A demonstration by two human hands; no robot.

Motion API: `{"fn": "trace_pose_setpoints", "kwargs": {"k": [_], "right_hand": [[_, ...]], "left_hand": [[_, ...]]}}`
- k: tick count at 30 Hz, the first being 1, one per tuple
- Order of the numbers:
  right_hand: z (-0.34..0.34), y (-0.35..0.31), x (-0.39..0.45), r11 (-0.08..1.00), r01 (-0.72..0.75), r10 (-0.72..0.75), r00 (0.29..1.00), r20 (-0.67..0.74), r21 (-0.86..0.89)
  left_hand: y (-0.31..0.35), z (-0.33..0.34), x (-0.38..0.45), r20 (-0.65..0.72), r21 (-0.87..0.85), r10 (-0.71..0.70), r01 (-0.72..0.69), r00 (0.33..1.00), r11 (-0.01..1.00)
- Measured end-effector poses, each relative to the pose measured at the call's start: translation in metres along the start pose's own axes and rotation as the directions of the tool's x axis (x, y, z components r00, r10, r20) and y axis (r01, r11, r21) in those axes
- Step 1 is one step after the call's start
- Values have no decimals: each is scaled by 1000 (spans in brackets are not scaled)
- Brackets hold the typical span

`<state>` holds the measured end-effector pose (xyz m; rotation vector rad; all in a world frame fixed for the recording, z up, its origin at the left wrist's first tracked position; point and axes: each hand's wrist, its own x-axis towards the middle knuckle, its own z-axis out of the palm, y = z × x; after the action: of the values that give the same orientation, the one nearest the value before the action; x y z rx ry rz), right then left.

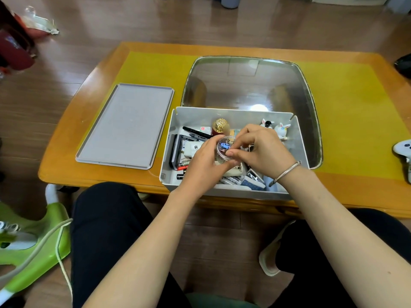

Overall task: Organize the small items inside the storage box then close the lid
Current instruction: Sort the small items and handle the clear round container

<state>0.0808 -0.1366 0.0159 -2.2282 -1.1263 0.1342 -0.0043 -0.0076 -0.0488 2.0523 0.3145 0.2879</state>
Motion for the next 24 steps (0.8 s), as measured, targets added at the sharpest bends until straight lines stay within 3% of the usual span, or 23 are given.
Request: {"fn": "trace_pose_setpoints", "kwargs": {"k": [5, 9, 11, 19, 24], "right_hand": [[-2, 7, -1, 996, 83, -81, 995, 50, -33], [-2, 14, -5, 994, 60, -69, 993, -100, -95], [-2, 13, -7, 987, 105, -119, 987, -110, -124], [0, 6, -4, 964, 196, -167, 972, 165, -180], [-5, 8, -10, 983, 158, -163, 985, -50, -93]], "left_hand": [[1, -1, 1, 0, -44, -33, 33, 999, 998], [1, -1, 1, 6, -77, -38, 39, 999, 996], [0, -1, 1, -5, -68, -43, 42, 999, 997], [0, 1, 1, -4, 36, 2, -1, 1000, 999], [1, 0, 2, 3, -48, -35, 35, 999, 998]]}}
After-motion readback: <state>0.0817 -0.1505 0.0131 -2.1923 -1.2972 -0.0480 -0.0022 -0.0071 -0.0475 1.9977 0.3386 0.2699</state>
